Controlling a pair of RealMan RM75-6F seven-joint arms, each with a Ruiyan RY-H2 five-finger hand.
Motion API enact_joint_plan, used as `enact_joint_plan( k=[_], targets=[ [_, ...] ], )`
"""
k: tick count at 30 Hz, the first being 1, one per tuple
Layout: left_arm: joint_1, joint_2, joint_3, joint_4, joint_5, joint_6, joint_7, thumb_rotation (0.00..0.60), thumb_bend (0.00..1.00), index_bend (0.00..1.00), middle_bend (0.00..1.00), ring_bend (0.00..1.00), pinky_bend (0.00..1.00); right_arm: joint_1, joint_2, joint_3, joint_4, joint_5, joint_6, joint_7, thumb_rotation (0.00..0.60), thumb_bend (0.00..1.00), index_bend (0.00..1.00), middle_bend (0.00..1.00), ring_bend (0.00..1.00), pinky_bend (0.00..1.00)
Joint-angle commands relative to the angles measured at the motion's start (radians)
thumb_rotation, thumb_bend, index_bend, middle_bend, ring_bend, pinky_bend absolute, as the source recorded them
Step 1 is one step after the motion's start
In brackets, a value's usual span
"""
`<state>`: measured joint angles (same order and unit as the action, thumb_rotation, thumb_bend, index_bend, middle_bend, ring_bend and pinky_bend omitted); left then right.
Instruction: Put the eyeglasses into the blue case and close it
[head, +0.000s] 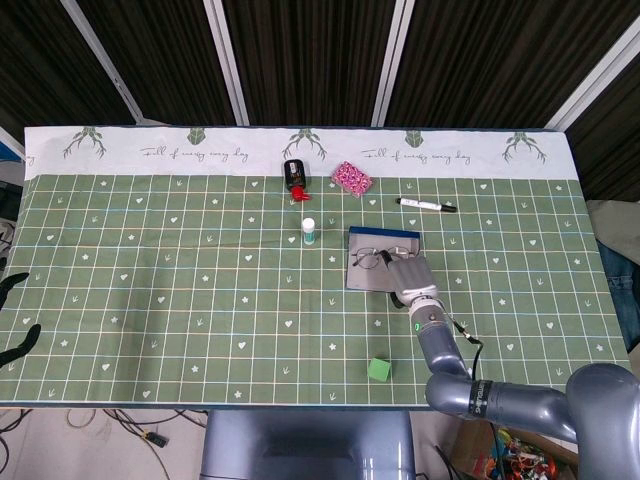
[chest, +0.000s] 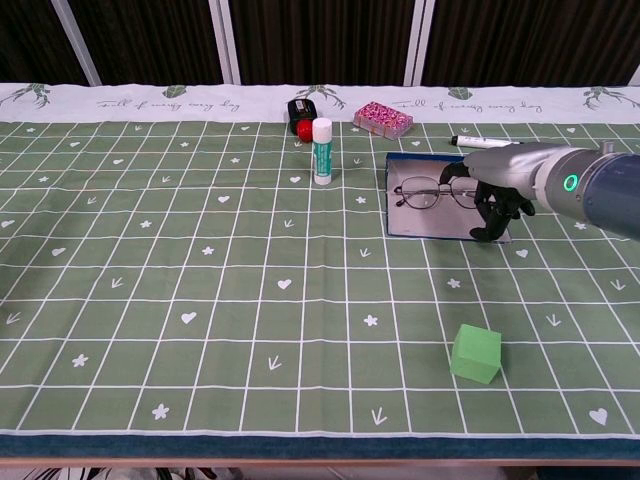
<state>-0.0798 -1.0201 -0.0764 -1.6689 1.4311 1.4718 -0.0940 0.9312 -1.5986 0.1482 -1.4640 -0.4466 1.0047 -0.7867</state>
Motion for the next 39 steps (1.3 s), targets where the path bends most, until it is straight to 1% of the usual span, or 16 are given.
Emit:
enact_joint_plan(
  k=[1,19,39],
  targets=[
    [0.0,0.0,0.0,0.0,0.0,-0.001,0.001,0.6,0.31,0.16,0.0,0.0,0.0,-0.001,0.0,-0.001,0.0,0.0,0.0,0.001,0.6,0.47,0.12,0.69,0.73,0.69],
    [0.0,0.0,0.0,0.0,-0.001,0.0,0.002,0.6,0.31,0.16,0.0,0.0,0.0,-0.01,0.006,-0.007,-0.017,-0.019,0.005,0.009,0.6,0.48,0.12,0.69,0.73,0.69],
    [0.0,0.001,0.0,0.0,-0.003,-0.001,0.001,0.6,0.31,0.16,0.0,0.0,0.0,0.001,-0.002,-0.004,0.009,0.018,-0.012,-0.008,0.6,0.48,0.12,0.69,0.73,0.69]
  ],
)
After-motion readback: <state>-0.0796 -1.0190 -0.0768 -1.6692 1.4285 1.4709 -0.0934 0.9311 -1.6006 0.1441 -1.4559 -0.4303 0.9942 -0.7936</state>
